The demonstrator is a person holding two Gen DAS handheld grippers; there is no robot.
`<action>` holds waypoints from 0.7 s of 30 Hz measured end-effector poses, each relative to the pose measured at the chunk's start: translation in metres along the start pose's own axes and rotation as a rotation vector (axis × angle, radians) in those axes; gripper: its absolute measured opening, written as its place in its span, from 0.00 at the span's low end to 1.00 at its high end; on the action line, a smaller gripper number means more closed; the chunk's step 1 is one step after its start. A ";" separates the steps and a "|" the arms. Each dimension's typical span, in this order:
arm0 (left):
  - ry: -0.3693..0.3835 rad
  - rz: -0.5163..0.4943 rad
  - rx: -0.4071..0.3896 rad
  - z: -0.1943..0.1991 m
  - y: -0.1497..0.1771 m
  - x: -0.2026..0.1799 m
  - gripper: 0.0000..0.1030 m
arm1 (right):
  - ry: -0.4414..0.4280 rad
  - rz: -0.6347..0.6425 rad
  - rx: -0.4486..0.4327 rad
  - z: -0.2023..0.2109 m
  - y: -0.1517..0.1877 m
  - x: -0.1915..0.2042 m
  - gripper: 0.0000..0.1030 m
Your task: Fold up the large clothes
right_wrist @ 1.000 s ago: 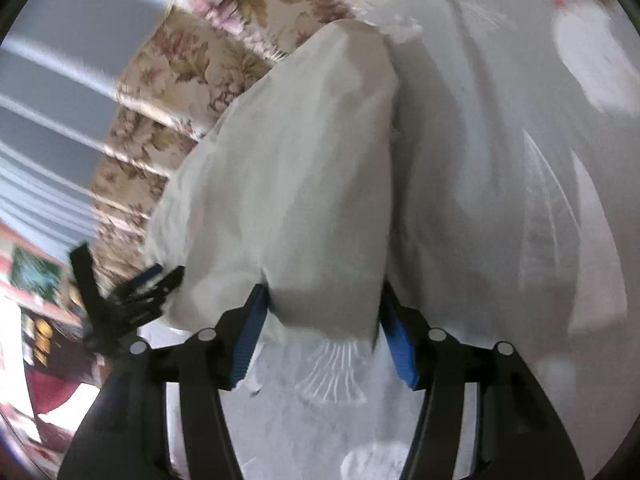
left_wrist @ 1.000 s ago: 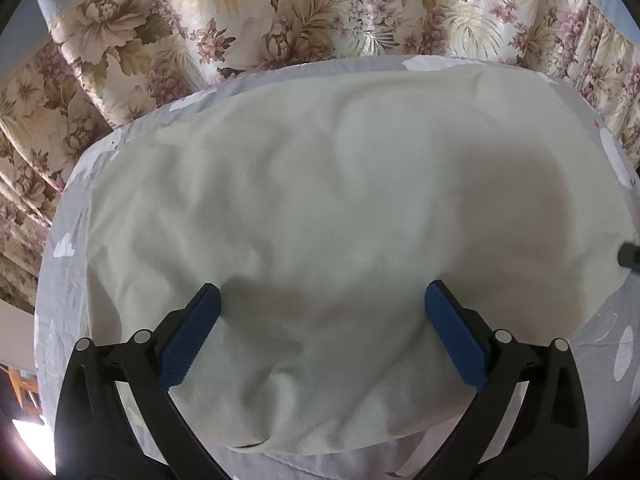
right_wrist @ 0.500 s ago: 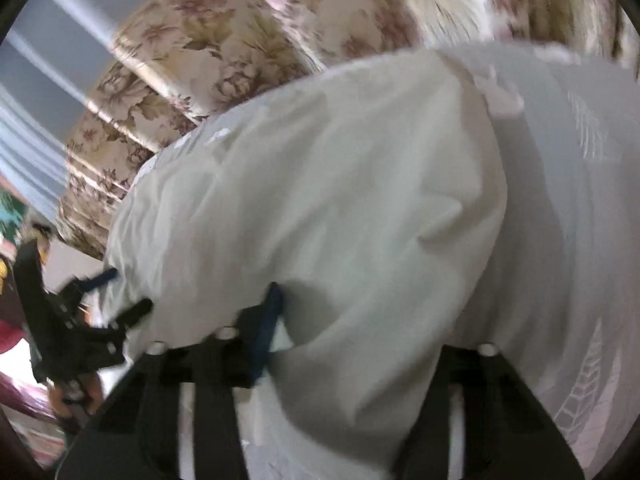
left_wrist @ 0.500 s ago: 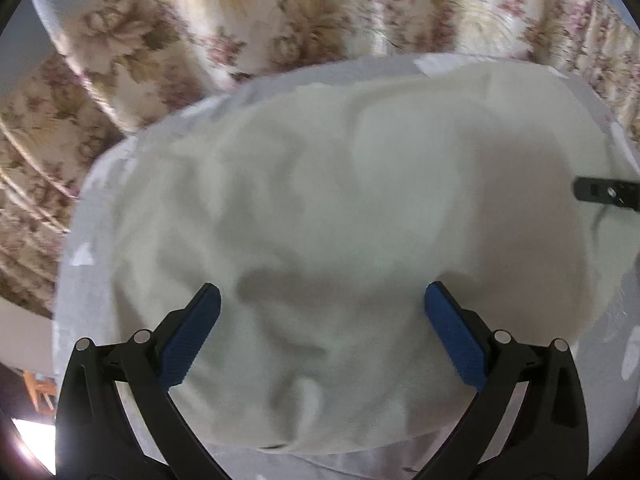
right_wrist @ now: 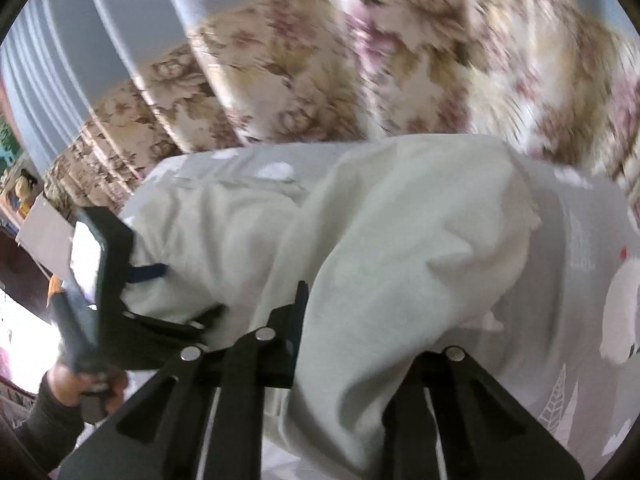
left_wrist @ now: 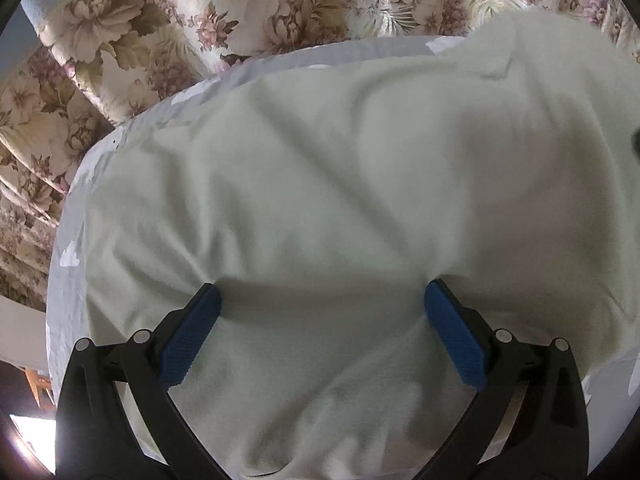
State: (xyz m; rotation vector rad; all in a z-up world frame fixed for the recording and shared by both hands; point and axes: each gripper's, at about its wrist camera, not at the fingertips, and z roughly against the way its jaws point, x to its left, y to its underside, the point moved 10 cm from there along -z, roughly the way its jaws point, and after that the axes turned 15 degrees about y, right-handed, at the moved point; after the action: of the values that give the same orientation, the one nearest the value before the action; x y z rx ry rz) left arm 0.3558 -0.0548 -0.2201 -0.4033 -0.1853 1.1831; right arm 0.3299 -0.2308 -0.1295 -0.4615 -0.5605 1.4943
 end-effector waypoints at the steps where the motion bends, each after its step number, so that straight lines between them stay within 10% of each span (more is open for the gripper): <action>1: 0.005 -0.002 0.001 0.000 0.000 0.000 0.97 | -0.001 0.024 -0.006 0.007 -0.006 0.013 0.13; 7: 0.056 -0.036 -0.059 0.043 0.009 0.024 0.85 | 0.045 0.166 -0.015 0.032 -0.023 0.088 0.12; 12: -0.071 0.025 -0.135 0.110 0.030 0.123 0.87 | 0.087 0.269 0.011 0.022 -0.031 0.156 0.12; 21: -0.153 0.239 -0.133 0.147 0.089 0.244 0.88 | 0.243 0.621 0.208 -0.077 0.027 0.299 0.11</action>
State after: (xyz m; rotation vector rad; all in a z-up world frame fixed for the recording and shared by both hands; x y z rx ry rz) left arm 0.3194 0.2294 -0.1379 -0.4605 -0.3571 1.4431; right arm 0.3532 0.0722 -0.1881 -0.6798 -0.0582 2.0232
